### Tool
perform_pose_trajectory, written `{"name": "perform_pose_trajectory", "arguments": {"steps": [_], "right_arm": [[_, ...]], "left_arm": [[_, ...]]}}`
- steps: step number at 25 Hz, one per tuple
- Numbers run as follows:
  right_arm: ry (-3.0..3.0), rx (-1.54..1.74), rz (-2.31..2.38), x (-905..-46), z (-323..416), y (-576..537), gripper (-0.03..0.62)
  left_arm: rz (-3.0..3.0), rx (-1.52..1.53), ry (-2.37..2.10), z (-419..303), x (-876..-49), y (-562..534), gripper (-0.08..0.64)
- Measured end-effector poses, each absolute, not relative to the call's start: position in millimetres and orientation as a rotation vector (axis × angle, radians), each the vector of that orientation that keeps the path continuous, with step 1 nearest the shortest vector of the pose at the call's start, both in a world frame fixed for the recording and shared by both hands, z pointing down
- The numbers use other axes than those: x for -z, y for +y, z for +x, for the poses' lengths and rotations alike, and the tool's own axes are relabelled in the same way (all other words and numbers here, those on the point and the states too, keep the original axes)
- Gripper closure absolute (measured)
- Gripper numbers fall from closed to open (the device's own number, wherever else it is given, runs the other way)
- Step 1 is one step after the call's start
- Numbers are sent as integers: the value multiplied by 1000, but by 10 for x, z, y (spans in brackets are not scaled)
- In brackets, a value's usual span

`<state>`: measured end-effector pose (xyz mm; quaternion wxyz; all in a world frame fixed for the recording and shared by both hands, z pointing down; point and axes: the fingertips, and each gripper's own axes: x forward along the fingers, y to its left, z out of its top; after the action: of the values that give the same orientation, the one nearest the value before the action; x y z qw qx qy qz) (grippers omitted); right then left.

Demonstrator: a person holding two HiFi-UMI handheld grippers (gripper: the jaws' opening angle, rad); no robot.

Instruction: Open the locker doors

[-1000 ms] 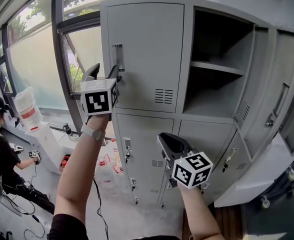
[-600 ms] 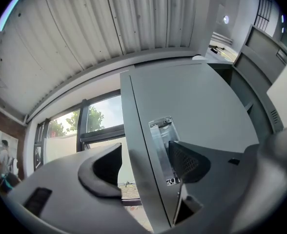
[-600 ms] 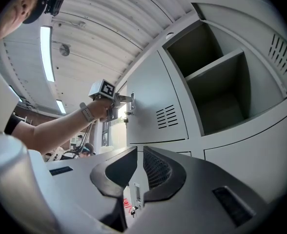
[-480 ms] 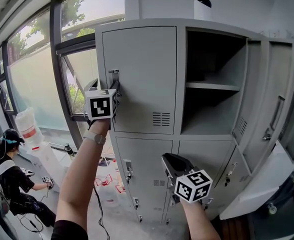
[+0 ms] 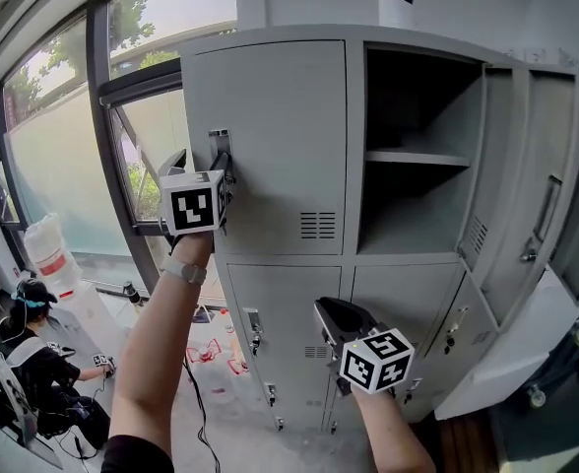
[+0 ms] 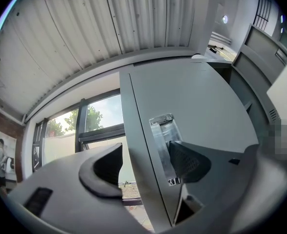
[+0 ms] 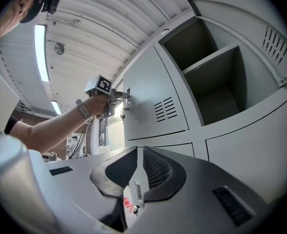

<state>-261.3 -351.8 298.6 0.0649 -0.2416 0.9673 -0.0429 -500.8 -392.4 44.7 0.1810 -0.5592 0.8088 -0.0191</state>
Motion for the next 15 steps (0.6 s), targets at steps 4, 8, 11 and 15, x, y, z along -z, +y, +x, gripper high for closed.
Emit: {"name": "perform_pose_trajectory", "arguments": {"steps": [4, 8, 11, 15], "right_arm": [[2911, 120, -772, -3014, -2585, -3431, 529], [2927, 125, -803, -3082, -2540, -3304, 529], [2925, 140, -815, -3104, -2389, -3185, 529], [2929, 150, -823, -3146, -2079, -2999, 529]], "left_arm": [[-1577, 62, 2261, -4963, -439, -3785, 244], [-1599, 27, 2257, -4892, -454, -3567, 251], [-1595, 32, 2255, -4783, -470, -3380, 256], [-1588, 30, 2269, -4594, -486, -3141, 256]]}}
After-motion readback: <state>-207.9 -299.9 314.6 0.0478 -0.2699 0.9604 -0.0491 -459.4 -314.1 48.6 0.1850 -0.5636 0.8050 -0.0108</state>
